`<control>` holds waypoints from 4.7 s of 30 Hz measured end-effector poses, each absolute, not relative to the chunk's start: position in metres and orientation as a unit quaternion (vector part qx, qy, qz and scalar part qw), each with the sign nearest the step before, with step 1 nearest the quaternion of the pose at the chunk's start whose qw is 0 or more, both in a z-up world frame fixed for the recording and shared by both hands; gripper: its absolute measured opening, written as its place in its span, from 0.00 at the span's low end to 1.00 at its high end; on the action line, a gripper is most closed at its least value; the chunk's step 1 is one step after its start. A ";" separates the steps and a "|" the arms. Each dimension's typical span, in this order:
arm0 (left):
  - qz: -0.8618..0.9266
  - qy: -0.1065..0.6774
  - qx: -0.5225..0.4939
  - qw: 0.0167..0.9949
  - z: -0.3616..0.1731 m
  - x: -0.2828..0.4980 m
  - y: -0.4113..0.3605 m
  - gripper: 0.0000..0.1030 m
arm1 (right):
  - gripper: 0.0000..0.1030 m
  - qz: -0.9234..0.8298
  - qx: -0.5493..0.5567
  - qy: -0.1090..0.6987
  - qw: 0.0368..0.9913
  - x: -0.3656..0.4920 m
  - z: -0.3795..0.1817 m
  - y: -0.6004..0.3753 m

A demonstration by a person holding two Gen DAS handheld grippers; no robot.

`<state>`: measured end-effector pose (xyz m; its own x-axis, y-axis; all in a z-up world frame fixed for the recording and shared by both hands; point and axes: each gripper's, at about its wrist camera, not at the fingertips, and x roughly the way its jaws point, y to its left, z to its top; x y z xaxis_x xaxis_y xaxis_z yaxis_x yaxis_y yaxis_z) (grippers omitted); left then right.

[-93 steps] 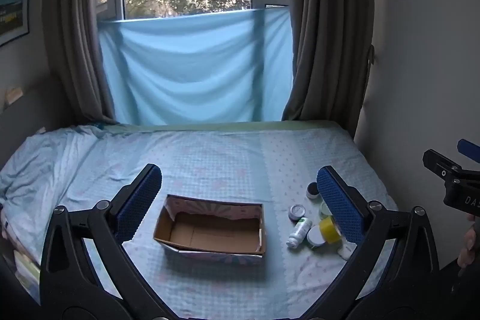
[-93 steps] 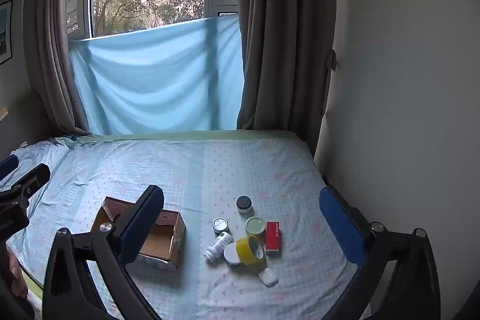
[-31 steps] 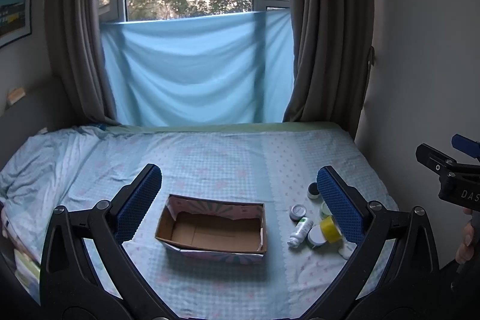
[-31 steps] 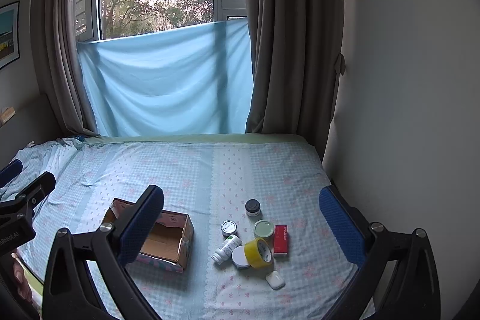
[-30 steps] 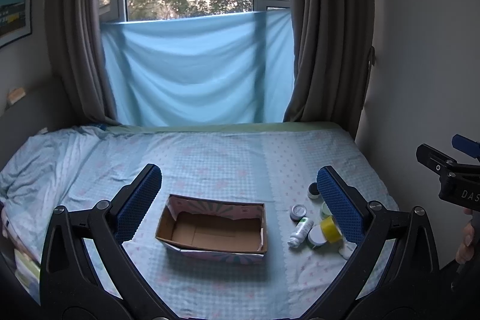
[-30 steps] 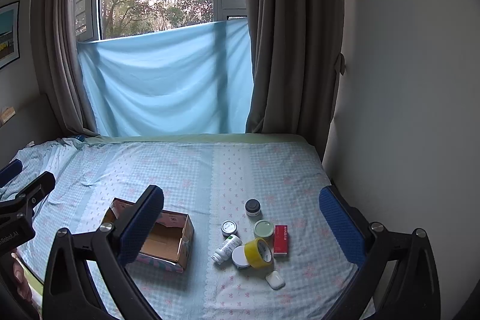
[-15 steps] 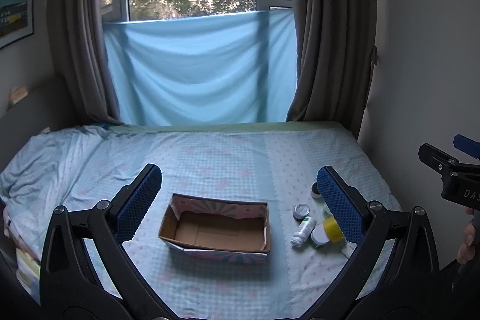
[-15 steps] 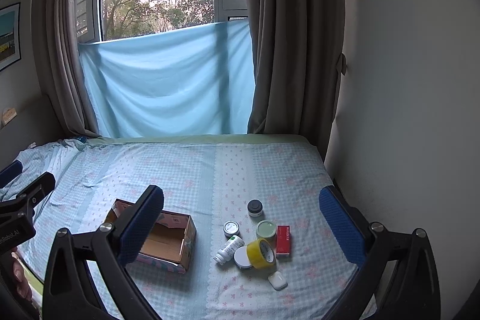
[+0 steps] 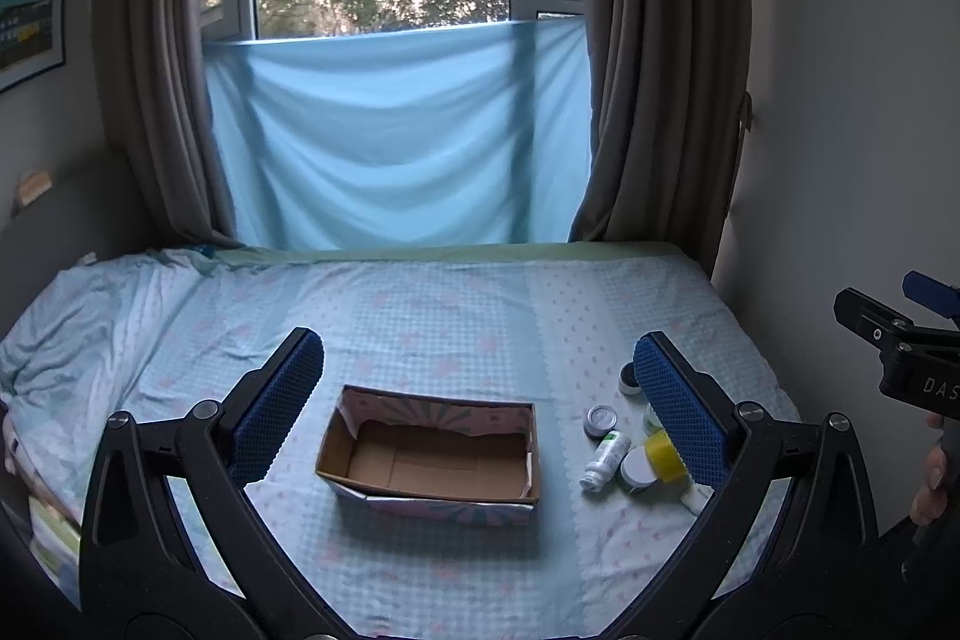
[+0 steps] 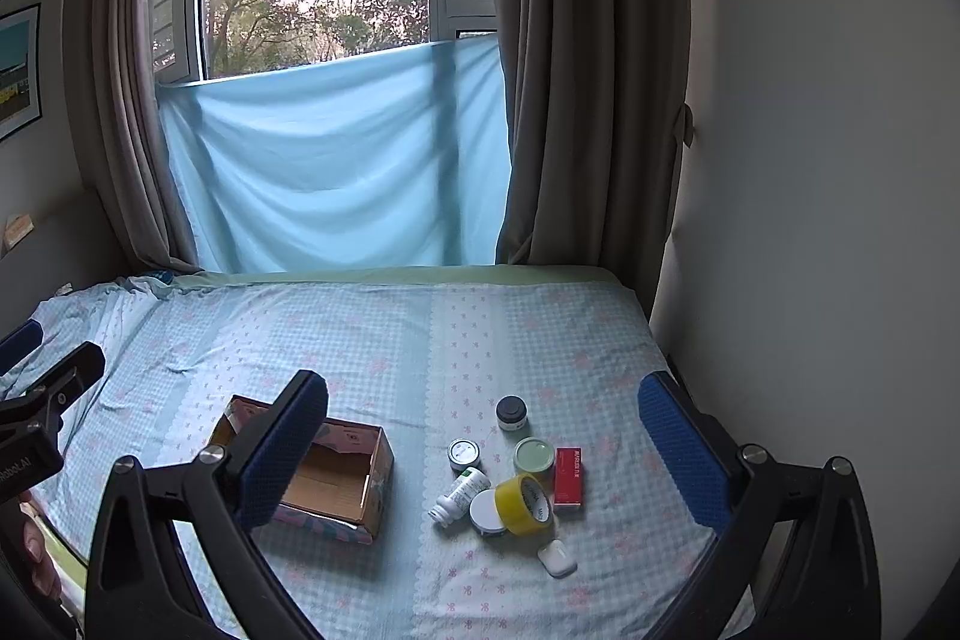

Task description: Organize rigid objects

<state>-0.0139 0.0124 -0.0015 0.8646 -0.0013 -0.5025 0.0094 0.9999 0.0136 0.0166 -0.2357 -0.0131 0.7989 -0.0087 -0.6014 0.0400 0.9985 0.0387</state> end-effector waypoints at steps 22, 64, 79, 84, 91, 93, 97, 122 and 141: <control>-0.142 0.477 0.013 0.867 -0.172 0.166 -0.082 1.00 | 1.00 -0.121 0.115 0.431 0.887 0.066 -0.136 -0.311; -0.150 0.671 0.065 0.723 -0.502 0.346 -0.194 0.50 | 0.94 -0.164 0.495 0.538 0.662 0.160 -0.481 -0.353; -0.153 0.610 0.040 0.776 -0.389 0.300 -0.174 0.50 | 0.94 -0.136 0.472 0.507 0.709 0.146 -0.426 -0.348; -0.147 0.579 0.018 0.802 -0.322 0.273 -0.155 0.50 | 0.94 -0.122 0.445 0.488 0.741 0.129 -0.370 -0.349; -0.130 0.543 -0.031 0.829 -0.230 0.233 -0.101 0.50 | 0.94 -0.082 0.374 0.488 0.785 0.119 -0.284 -0.332; -0.122 0.535 -0.042 0.835 -0.212 0.224 -0.079 0.50 | 0.94 -0.065 0.350 0.489 0.797 0.116 -0.265 -0.322; -0.096 0.526 -0.055 0.843 -0.195 0.207 -0.031 0.50 | 0.93 -0.032 0.305 0.485 0.819 0.121 -0.234 -0.294; -0.107 0.628 0.032 0.770 -0.338 0.275 0.186 0.50 | 0.93 0.096 0.045 0.575 0.811 0.235 -0.303 -0.007; -0.113 0.683 0.077 0.718 -0.437 0.303 0.176 0.66 | 0.94 0.185 -0.091 0.642 0.739 0.262 -0.436 0.049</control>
<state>0.3033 0.1759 -0.4372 0.0423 -0.0575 -0.9974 0.2668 0.9628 -0.0442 0.2620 0.0491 -0.4361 0.1083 0.1563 -0.9818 -0.3897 0.9152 0.1027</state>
